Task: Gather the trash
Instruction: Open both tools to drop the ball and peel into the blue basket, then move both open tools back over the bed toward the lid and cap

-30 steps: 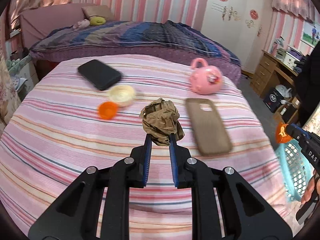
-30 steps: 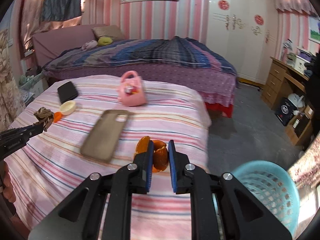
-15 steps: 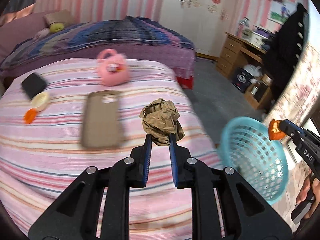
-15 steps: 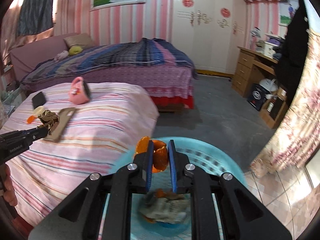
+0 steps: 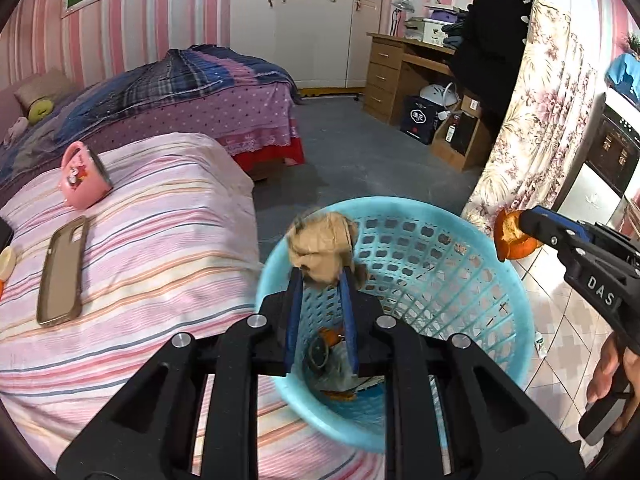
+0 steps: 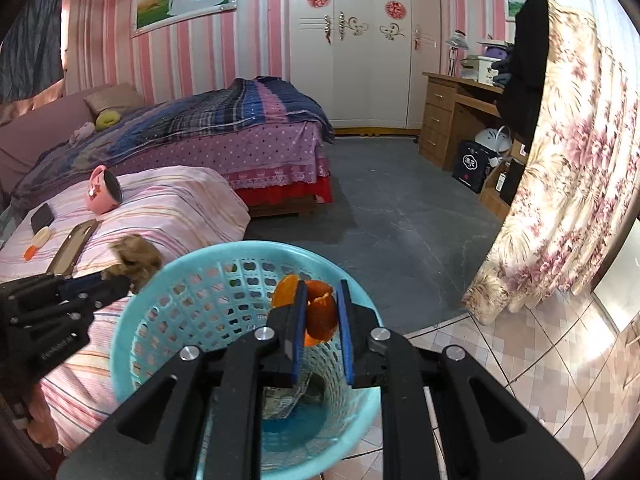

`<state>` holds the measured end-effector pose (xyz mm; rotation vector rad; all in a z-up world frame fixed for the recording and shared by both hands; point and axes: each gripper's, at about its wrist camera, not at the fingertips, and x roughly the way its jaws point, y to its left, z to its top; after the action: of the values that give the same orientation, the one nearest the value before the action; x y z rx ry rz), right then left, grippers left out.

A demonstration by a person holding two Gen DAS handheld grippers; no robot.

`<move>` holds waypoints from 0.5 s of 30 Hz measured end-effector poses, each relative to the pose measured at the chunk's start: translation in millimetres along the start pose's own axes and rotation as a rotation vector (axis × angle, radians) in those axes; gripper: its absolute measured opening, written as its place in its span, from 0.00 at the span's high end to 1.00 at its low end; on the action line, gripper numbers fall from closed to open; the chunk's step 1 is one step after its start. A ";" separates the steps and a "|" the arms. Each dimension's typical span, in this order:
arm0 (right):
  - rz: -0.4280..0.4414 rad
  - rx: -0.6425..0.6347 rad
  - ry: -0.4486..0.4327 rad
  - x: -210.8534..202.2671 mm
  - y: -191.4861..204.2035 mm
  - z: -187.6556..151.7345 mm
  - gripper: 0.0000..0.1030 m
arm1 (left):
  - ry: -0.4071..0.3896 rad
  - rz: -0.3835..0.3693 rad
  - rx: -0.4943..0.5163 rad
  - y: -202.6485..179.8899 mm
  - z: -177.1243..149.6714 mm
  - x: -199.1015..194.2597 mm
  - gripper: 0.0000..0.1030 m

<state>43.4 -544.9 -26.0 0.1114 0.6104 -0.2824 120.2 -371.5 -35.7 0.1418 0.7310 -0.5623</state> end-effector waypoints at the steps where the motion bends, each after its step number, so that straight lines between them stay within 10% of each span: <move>1: -0.001 0.002 -0.001 -0.3 -2.9 -1.8 0.85 | 0.003 -0.008 0.001 -1.6 1.1 1.8 0.71; 3: -0.002 0.003 -0.002 -0.7 -7.9 -5.1 0.85 | -0.006 -0.001 0.001 -1.9 2.5 1.6 0.41; 6: -0.003 0.006 -0.001 0.4 -9.1 -6.5 0.85 | -0.039 0.017 -0.008 4.1 5.3 -4.2 0.23; 15: 0.008 0.015 -0.008 3.6 -0.8 -9.9 0.85 | -0.091 0.094 -0.063 40.3 9.5 -29.3 0.10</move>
<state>40.5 -544.7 -36.1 0.1269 0.5996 -0.2794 129.6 -327.7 -11.9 0.0911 0.6492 -0.4529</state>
